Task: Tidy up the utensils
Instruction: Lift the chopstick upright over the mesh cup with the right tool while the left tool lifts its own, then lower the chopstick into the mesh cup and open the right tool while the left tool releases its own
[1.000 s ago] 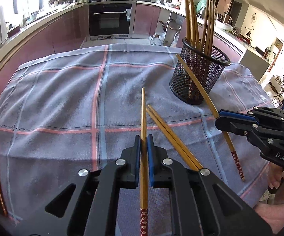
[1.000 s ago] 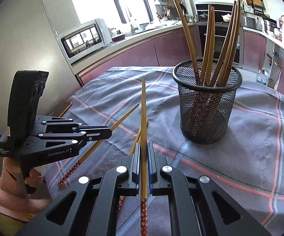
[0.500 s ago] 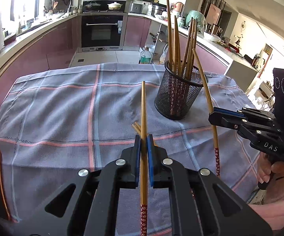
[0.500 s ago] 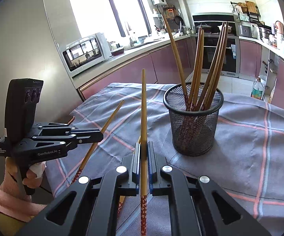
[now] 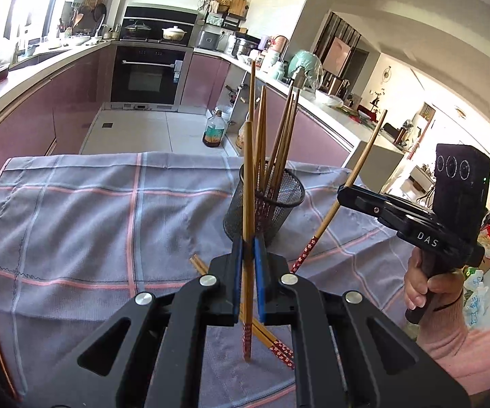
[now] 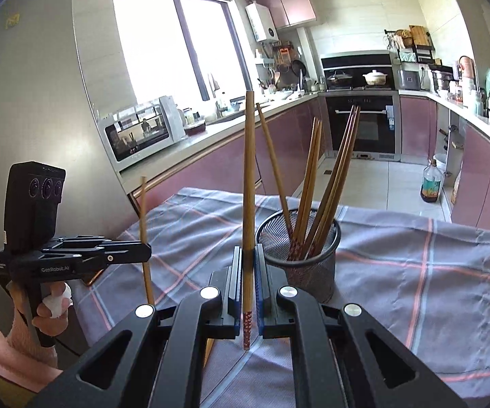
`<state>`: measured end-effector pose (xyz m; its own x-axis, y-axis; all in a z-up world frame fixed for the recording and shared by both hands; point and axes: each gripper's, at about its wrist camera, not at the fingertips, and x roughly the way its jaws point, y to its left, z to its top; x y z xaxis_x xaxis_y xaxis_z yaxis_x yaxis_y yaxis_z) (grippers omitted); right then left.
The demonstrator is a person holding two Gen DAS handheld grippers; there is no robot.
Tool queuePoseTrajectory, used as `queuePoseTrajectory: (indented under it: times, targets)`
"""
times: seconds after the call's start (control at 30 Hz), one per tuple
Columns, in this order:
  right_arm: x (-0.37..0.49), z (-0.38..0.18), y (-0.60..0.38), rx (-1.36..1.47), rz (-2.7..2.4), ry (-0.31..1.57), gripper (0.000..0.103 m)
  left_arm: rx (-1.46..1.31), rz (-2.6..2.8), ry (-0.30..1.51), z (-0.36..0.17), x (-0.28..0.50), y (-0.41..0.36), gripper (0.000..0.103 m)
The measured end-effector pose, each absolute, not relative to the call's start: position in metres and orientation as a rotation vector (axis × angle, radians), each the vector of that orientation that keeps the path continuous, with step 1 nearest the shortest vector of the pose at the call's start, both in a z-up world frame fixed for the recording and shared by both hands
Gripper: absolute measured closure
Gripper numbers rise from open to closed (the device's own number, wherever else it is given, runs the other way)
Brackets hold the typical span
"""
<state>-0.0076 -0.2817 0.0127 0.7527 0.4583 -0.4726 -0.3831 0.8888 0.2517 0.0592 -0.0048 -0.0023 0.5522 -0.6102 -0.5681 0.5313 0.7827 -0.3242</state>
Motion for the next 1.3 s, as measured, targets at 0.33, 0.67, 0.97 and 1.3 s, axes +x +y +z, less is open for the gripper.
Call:
queuePoseTrajectory:
  times: [0.33,0.67,0.97,1.3]
  targets:
    - [-0.002,0.04,-0.299,0.147,0.443,0.472,0.097,-0.163,-0.722,0.605,0.042,0.07,-0.007,0.096]
    - [0.011,0.065,-0.31,0.145,0.427,0.401,0.098,-0.177,-0.74,0.528,0.083,0.095,-0.017,0.096]
    - [0.028,0.074,-0.318,0.163,0.403,0.373,0.098,-0.166,-0.736,0.501,0.106,0.117,-0.034,0.096]
    - [0.054,0.054,-0.312,0.161,0.404,0.476,0.098,-0.086,-0.719,0.585,0.092,0.14,-0.061,0.096]
